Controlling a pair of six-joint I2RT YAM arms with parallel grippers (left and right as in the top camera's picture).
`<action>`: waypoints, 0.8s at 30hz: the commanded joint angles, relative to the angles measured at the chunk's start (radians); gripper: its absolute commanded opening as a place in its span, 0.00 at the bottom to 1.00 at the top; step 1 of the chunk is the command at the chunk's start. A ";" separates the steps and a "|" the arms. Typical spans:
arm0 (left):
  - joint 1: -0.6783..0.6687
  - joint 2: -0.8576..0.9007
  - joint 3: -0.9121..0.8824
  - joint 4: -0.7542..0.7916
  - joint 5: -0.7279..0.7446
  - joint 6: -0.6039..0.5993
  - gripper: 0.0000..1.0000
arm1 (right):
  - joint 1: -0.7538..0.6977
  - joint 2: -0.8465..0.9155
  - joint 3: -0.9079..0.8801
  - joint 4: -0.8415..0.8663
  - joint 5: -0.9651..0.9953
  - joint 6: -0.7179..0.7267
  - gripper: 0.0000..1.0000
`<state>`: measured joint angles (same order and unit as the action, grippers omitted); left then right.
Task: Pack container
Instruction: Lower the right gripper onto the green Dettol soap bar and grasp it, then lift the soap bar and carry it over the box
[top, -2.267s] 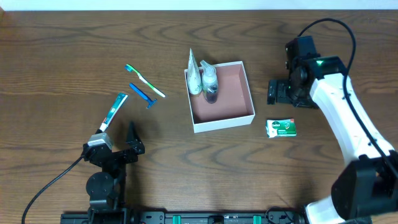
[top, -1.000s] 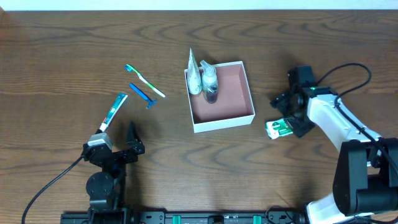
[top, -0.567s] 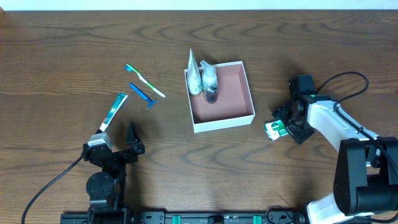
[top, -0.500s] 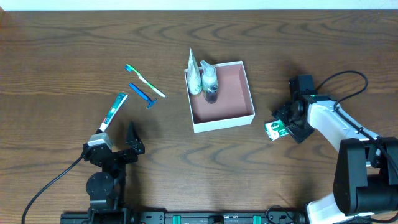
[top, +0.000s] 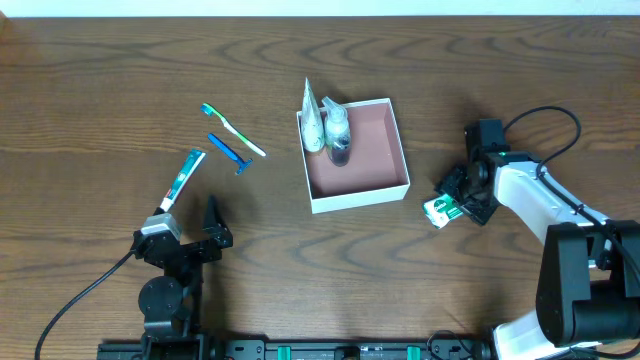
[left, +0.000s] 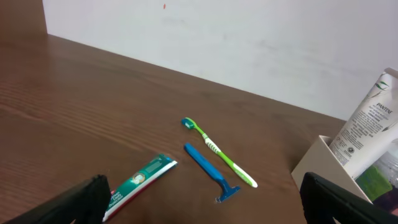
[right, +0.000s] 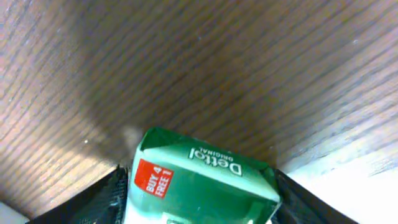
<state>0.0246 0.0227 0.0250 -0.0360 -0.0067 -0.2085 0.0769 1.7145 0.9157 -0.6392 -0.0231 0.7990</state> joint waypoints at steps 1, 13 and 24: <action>0.005 0.001 -0.021 -0.035 -0.016 0.009 0.98 | 0.021 0.012 -0.009 -0.018 -0.057 0.015 0.71; 0.005 0.001 -0.021 -0.035 -0.016 0.009 0.98 | 0.021 0.015 -0.009 0.019 -0.016 -0.002 0.34; 0.005 0.001 -0.021 -0.035 -0.016 0.009 0.98 | 0.021 0.009 0.069 0.118 -0.005 -0.268 0.35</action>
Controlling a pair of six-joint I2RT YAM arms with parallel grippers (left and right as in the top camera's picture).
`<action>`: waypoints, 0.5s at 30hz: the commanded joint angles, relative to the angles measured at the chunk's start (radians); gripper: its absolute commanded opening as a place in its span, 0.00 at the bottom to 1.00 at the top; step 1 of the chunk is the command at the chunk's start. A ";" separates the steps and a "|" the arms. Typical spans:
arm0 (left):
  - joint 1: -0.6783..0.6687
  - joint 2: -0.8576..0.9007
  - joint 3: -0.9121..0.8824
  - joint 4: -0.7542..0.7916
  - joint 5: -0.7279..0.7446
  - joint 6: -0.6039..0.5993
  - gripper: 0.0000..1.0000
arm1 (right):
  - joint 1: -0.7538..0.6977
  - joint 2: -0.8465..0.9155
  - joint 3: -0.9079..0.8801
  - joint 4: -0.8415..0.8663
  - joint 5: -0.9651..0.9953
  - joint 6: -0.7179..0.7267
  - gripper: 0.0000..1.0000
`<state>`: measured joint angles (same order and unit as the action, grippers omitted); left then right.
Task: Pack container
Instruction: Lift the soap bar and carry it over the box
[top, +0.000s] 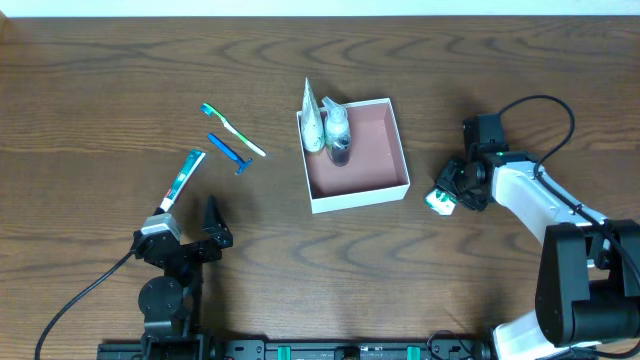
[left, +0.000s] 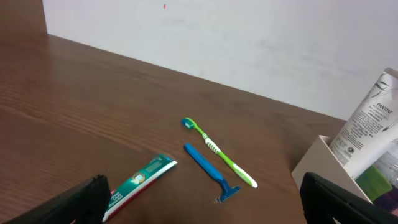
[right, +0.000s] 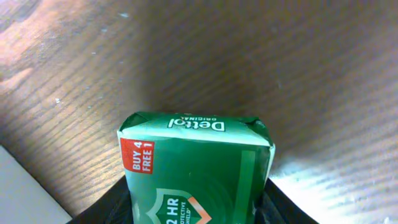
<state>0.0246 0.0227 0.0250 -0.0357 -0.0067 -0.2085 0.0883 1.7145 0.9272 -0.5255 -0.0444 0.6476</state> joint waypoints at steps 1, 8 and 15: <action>0.005 0.001 -0.021 -0.035 -0.016 0.009 0.98 | 0.009 0.004 0.087 -0.005 0.013 -0.153 0.35; 0.005 0.001 -0.021 -0.035 -0.016 0.009 0.98 | 0.019 -0.047 0.344 -0.108 -0.031 -0.355 0.36; 0.005 0.001 -0.021 -0.035 -0.016 0.009 0.98 | 0.118 -0.071 0.512 -0.113 -0.087 -0.426 0.36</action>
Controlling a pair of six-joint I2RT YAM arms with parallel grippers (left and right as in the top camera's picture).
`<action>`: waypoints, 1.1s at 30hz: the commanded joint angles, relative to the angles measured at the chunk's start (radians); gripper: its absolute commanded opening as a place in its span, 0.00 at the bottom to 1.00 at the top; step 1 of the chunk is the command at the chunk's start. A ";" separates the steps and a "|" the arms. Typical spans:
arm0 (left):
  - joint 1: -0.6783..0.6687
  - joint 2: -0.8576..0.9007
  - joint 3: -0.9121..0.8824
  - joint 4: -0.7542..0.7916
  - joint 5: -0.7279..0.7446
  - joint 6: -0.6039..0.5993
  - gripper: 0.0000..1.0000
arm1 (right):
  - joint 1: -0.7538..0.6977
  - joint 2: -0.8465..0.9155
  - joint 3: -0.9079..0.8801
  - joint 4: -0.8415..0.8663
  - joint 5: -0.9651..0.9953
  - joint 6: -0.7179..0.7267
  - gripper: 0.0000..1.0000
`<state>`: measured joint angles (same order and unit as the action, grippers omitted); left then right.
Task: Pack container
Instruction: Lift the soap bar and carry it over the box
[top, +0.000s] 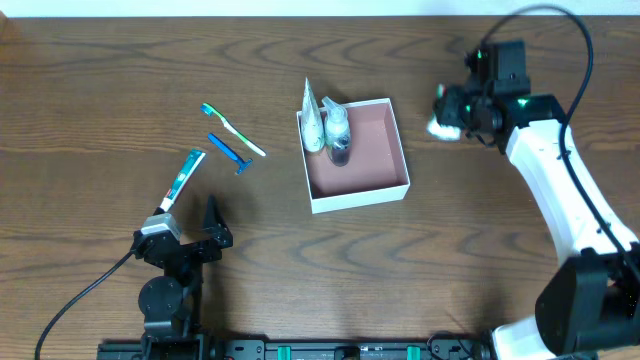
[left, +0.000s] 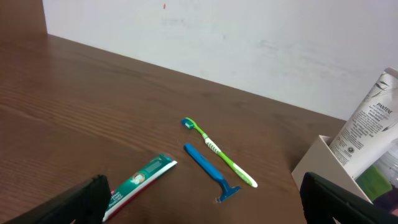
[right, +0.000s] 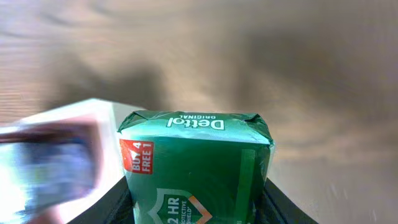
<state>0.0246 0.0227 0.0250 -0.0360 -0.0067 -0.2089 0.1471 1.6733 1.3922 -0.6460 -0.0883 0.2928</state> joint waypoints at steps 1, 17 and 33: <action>0.005 0.001 -0.021 -0.035 -0.016 0.009 0.98 | 0.083 -0.030 0.049 0.021 -0.043 -0.079 0.36; 0.005 0.001 -0.021 -0.035 -0.016 0.009 0.98 | 0.286 -0.009 0.047 -0.093 0.055 -0.016 0.36; 0.005 0.001 -0.021 -0.035 -0.016 0.009 0.98 | 0.425 0.006 0.025 -0.094 0.053 -0.430 0.30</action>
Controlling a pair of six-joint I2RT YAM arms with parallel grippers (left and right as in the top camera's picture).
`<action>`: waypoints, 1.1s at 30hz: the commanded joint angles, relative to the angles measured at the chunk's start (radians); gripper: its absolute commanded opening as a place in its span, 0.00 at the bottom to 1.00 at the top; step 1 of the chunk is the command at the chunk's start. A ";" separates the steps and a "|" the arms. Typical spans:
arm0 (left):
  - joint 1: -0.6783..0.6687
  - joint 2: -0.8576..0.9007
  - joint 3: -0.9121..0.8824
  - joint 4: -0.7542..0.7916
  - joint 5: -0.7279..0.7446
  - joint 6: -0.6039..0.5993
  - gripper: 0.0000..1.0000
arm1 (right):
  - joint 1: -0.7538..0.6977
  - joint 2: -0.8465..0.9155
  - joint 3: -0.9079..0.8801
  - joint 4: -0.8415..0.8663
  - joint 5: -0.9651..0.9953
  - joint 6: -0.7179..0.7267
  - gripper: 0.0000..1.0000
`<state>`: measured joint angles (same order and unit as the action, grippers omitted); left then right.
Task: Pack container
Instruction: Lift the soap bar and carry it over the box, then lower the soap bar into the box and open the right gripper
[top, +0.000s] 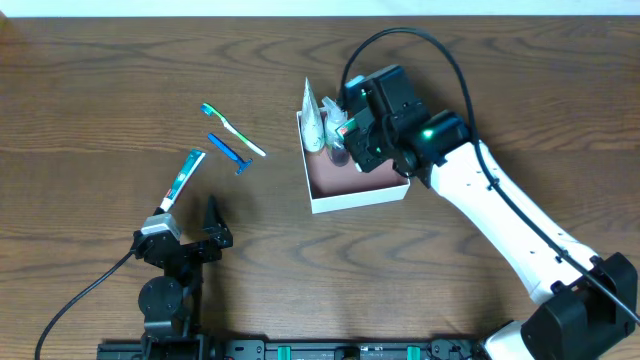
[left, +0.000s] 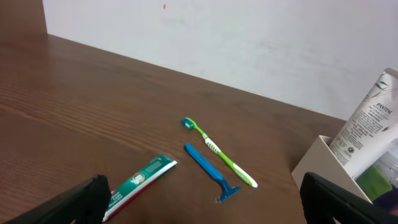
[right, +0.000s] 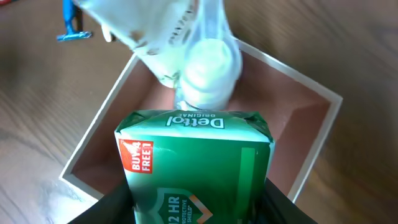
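Note:
A white box (top: 385, 187) with a pink inside stands at mid-table. A white tube (top: 313, 118) and a clear bottle (right: 208, 65) stand in its far left corner. My right gripper (top: 362, 135) hangs over the box, shut on a green Dettol soap pack (right: 196, 165), which is above the box floor just in front of the bottle. A green toothbrush (left: 219, 152), a blue razor (left: 211, 173) and a toothpaste tube (left: 140, 179) lie on the table left of the box. My left gripper (left: 205, 208) rests open near the front edge, with nothing between its fingers.
The box's near rim (right: 81, 180) and right wall (right: 314, 155) frame the soap pack in the right wrist view. A black cable (top: 70, 305) runs from the left arm's base. A white wall (left: 249, 43) stands behind the table.
My right gripper, still holding the soap pack, was in the air to the right of the box's far corner. Now it is over the inside of the box. The left arm is unchanged.
The soap pack lay on the table right of the box with my right gripper around it. Then the gripper was shut on it, a little nearer the box. Then it held the pack raised at the back right, and now over the box.

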<state>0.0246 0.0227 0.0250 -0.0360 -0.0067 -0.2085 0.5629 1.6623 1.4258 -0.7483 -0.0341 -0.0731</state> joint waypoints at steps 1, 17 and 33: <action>0.005 0.001 -0.021 -0.035 -0.016 0.009 0.98 | 0.011 0.021 -0.016 0.012 -0.008 -0.069 0.30; 0.005 0.001 -0.021 -0.035 -0.016 0.009 0.98 | 0.085 0.176 -0.060 0.057 -0.087 -0.206 0.35; 0.005 0.001 -0.021 -0.035 -0.016 0.009 0.98 | 0.102 0.197 -0.061 0.064 -0.115 -0.503 0.57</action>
<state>0.0246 0.0227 0.0250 -0.0360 -0.0067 -0.2085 0.6533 1.8523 1.3674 -0.6872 -0.1131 -0.4824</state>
